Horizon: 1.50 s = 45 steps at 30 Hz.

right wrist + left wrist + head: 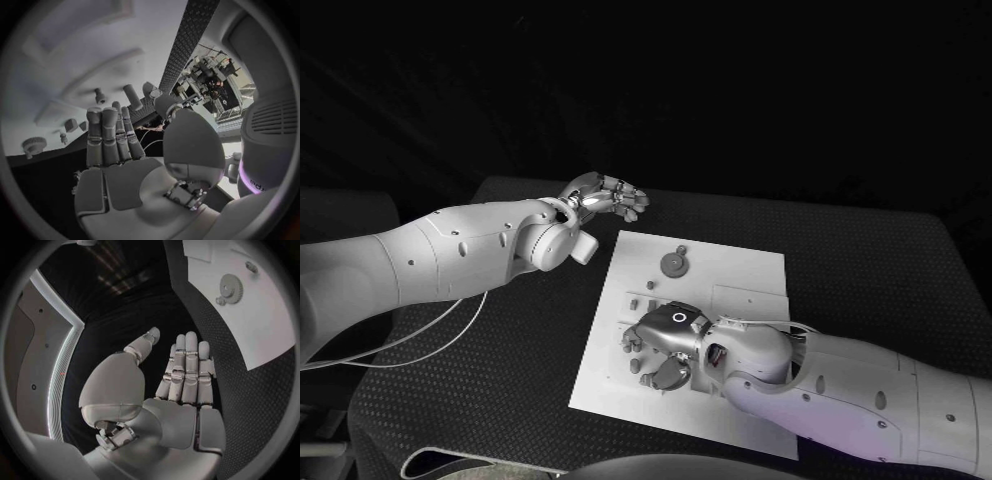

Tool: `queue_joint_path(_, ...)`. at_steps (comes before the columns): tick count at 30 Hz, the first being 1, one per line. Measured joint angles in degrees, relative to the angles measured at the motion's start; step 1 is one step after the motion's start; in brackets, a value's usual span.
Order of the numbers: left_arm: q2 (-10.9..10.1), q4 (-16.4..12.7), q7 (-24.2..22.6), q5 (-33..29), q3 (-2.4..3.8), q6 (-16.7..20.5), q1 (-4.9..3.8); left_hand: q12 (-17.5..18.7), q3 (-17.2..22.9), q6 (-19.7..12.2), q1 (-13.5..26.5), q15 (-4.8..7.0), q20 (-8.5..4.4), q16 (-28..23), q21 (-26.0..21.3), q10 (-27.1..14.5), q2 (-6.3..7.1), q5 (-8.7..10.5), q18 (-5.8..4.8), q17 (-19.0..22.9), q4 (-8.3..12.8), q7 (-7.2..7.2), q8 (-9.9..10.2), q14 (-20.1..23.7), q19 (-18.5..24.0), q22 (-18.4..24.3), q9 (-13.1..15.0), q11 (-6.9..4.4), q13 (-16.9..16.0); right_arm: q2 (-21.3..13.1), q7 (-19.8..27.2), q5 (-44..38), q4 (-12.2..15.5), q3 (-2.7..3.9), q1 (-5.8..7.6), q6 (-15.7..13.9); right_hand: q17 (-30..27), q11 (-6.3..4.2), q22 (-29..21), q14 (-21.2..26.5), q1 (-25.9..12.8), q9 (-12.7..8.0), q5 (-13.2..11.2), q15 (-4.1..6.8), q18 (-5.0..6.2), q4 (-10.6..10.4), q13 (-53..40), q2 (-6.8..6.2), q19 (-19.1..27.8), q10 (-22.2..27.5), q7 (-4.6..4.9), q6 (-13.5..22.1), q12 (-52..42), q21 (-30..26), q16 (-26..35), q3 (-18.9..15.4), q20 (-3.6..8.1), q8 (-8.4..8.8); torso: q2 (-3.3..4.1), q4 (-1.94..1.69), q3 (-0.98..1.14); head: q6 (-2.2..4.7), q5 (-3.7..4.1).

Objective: Assemble the parts on the task board

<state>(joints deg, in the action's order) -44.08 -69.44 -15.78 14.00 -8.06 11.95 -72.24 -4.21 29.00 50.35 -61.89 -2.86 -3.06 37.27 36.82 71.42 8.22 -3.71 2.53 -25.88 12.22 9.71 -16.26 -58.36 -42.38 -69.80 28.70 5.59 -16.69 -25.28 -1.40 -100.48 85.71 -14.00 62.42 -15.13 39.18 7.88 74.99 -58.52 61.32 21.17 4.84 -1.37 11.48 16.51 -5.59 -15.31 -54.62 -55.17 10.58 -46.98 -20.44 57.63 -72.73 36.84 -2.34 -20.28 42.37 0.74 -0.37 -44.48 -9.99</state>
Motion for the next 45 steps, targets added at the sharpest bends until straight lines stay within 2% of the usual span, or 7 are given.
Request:
queue_joint_path(6,-0.05,0.09,0.0,-0.01,0.0,0.0,0.0,0.0,0.0,0.0,0.0,0.0,0.0,0.0,0.0,0.0,0.0,0.0,0.0,-0.06,0.0,0.0,0.0,0.0,0.0,-0.05,-0.05,0.0,0.0,-3.02,0.56,2.21,2.04,0.58,0.85,-2.57,-0.41,0.1,0.04,0.01,0.23,0.0,0.0,0.01,0.0,0.0,0.08,-0.23,0.01,0.51,-0.58,-0.19,-1.0,0.03,-0.7,0.0,-0.01,-0.3,0.0,-0.02,0.0,0.37,0.27)
queue_joint_path(13,-0.24,0.3,0.01,-0.01,0.0,0.0,0.0,0.0,0.0,0.0,0.0,0.0,0.0,0.0,0.0,0.0,0.0,0.0,0.0,-0.06,0.0,0.0,0.0,0.0,0.0,-0.05,-0.05,0.0,0.0,-10.1,1.65,14.66,3.86,4.48,5.28,-2.53,-1.37,-1.74,0.07,-0.07,-0.22,0.05,-0.85,1.11,0.02,-0.65,-0.75,1.74,0.01,-2.84,-0.7,-1.23,-5.15,0.4,-1.37,1.61,-0.02,-1.21,-0.06,0.03,-0.01,1.25,1.1)
queue_joint_path(20,-0.26,0.57,-0.06,-0.02,-0.02,0.01,0.01,0.0,0.0,0.0,0.0,0.0,0.0,0.0,0.0,0.0,0.0,0.0,0.0,-0.11,0.0,0.0,0.0,0.0,0.0,-0.04,-0.05,0.0,0.0,-17.44,0.32,28.08,4.29,4.41,8.65,2.91,-2.76,-4.42,0.05,-0.24,-4.74,1.86,-1.07,3.87,1.03,-0.6,-7.18,4.97,-0.27,-6.08,-1.9,-4.0,-15.59,0.45,-1.78,-0.2,0.24,-3.18,-0.21,0.27,-0.03,1.92,2.62)
queue_joint_path(28,0.11,1.01,-0.17,-0.02,-0.13,0.02,0.02,0.0,0.0,0.0,0.0,0.0,0.0,-0.22,0.0,0.0,0.0,0.0,0.0,-0.18,0.0,0.0,0.0,0.0,0.0,-0.1,-0.05,0.0,0.0,-23.11,-7.37,41.54,5.0,4.21,9.22,12.75,-1.35,-6.56,0.1,-3.08,-10.43,5.43,-1.52,6.14,1.44,-2.89,-25.05,5.77,-3.57,-2.23,-3.07,-4.08,-38.61,2.95,-6.49,-1.07,2.3,-3.1,-0.64,0.82,0.0,2.16,4.03)
queue_joint_path(37,0.33,1.26,-0.18,-0.02,-0.36,0.0,0.1,0.0,-0.13,0.0,0.0,0.0,0.0,-0.22,0.0,0.0,0.0,0.0,0.0,-0.24,-0.13,0.0,-0.15,0.0,0.0,-0.1,-0.04,0.0,0.0,-27.07,-16.76,49.09,8.18,2.28,9.17,21.98,4.76,-8.07,-0.03,-6.05,-16.63,7.76,-1.78,7.59,1.14,-7.38,-36.26,7.03,-6.91,-3.77,-4.5,-5.39,-52.48,5.94,-12.37,-0.86,4.83,-3.62,-1.04,1.39,0.32,1.63,4.74)
queue_joint_path(43,0.41,1.35,-0.18,-0.02,-0.49,0.0,0.23,0.0,-0.13,0.0,0.0,0.0,0.0,-0.22,0.0,0.0,0.0,0.0,-0.01,-0.23,-0.13,0.0,-0.21,0.0,0.0,-0.14,-0.04,0.0,0.0,-28.29,-21.68,51.19,10.39,1.68,9.22,25.64,6.39,-9.02,-0.03,-7.34,-20.49,8.9,-1.78,8.7,1.05,-7.83,-38.99,9.47,-8.21,-4.74,-5.72,-7.05,-54.49,6.67,-12.01,-0.86,5.93,-4.0,-1.22,1.78,0.44,0.92,4.87)
queue_joint_path(45,0.48,1.37,-0.18,-0.02,-0.49,-0.01,0.27,0.0,-0.13,0.0,0.0,0.0,0.0,-0.22,0.0,0.0,0.0,0.0,-0.01,-0.29,-0.13,0.01,-0.21,0.0,0.0,-0.14,-0.04,0.0,0.0,-28.28,-23.32,51.77,10.92,0.83,9.3,26.54,6.86,-9.15,-0.03,-7.81,-21.72,9.0,-1.78,8.58,1.01,-7.79,-39.28,10.09,-8.37,-5.21,-5.84,-7.38,-54.49,6.7,-11.98,-0.83,6.02,-4.0,-1.27,1.82,0.43,0.66,5.04)
